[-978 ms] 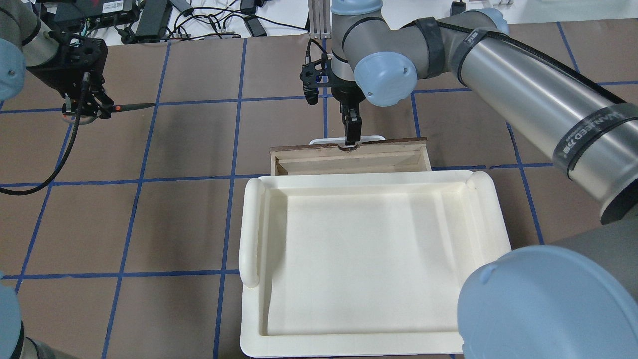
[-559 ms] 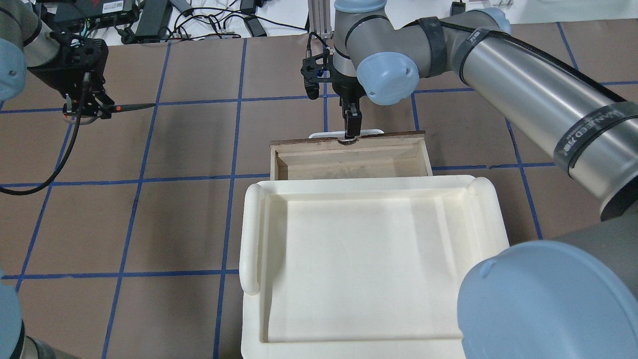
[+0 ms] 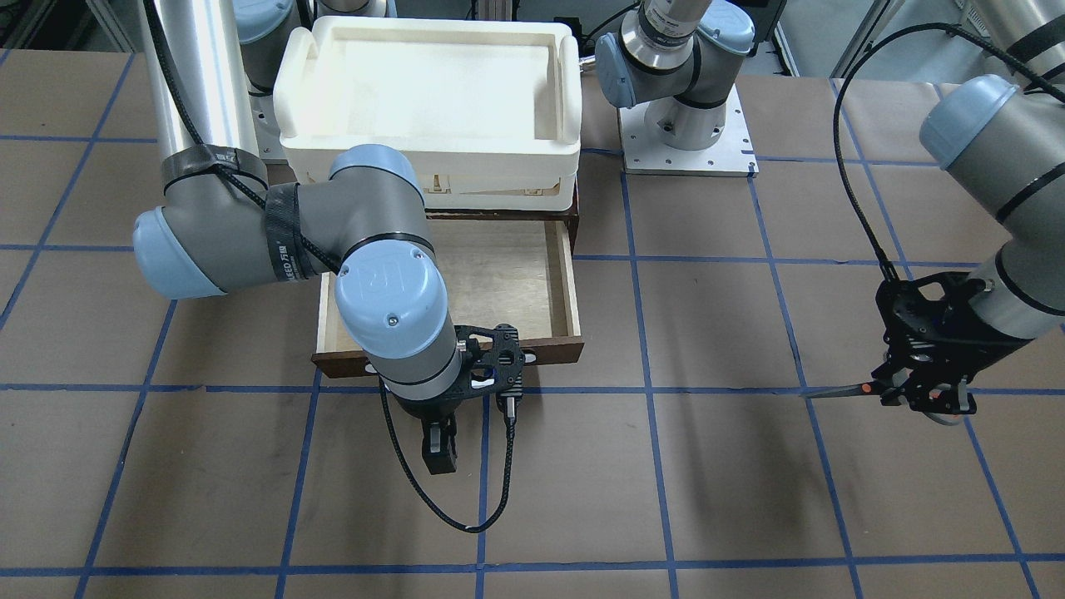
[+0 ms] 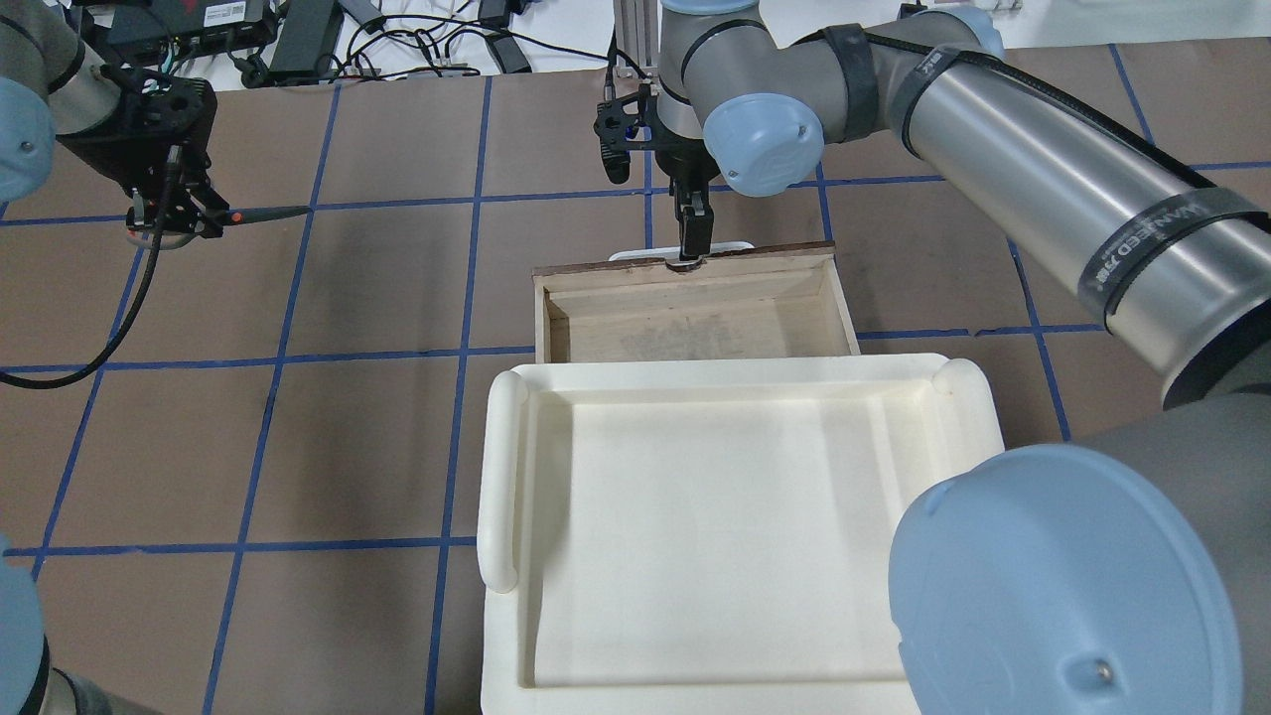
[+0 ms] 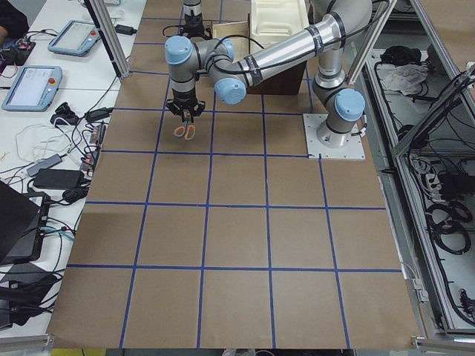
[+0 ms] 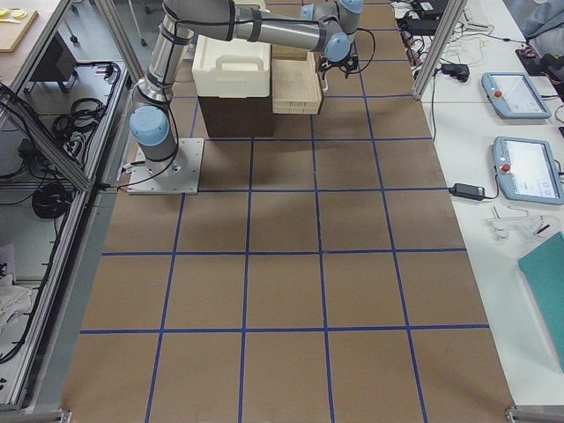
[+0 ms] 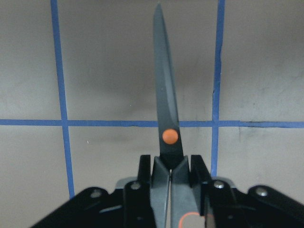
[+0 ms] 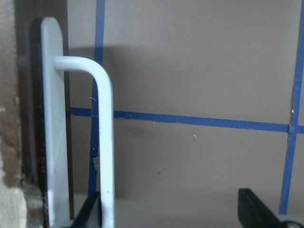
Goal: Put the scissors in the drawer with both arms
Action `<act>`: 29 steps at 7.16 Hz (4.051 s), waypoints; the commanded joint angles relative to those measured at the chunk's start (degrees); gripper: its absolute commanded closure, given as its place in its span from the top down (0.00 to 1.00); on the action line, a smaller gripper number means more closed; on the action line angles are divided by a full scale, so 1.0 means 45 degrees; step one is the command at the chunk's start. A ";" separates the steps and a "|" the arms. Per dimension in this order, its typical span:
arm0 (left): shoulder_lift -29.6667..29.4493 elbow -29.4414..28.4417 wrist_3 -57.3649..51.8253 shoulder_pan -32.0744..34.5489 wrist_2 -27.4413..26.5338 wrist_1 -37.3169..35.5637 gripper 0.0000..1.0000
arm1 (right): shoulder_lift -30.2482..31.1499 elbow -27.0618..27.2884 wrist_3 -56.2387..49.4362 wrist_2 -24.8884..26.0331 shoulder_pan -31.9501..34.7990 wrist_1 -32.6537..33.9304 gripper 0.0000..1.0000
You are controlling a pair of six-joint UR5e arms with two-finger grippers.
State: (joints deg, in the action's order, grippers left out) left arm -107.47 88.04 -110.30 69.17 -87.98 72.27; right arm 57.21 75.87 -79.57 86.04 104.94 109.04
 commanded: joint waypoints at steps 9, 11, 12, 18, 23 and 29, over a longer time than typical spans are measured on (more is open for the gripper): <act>0.0191 -0.0012 0.0581 0.0527 0.0000 0.0131 0.00 | 0.1345 -0.0006 0.2249 -0.0193 -0.0622 -0.0266 1.00; 0.0483 -0.0032 0.1342 0.1478 0.0097 0.0190 0.00 | 0.2087 0.0072 0.3926 -0.0096 -0.1092 -0.0459 1.00; 0.0582 -0.0051 0.2198 0.2006 0.0214 0.0152 0.00 | 0.2516 0.0111 0.4608 -0.0038 -0.1461 -0.0829 1.00; 0.1110 0.0065 0.6374 0.5969 0.0586 0.0269 0.00 | 0.4998 0.1030 1.0195 -0.0037 -0.3572 -0.2350 1.00; 0.0818 0.0202 0.8064 0.8981 0.0606 0.0132 0.00 | 0.5683 0.1049 1.4448 0.0293 -0.3692 -0.3350 1.00; 0.0504 0.1061 0.9430 1.0057 0.0548 0.0054 0.00 | 0.6114 0.1088 1.7076 0.0159 -0.3086 -0.4364 1.00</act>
State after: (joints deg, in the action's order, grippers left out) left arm -105.08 92.09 -69.36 113.44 -85.36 72.56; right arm 84.37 80.74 -3.18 86.87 90.83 90.68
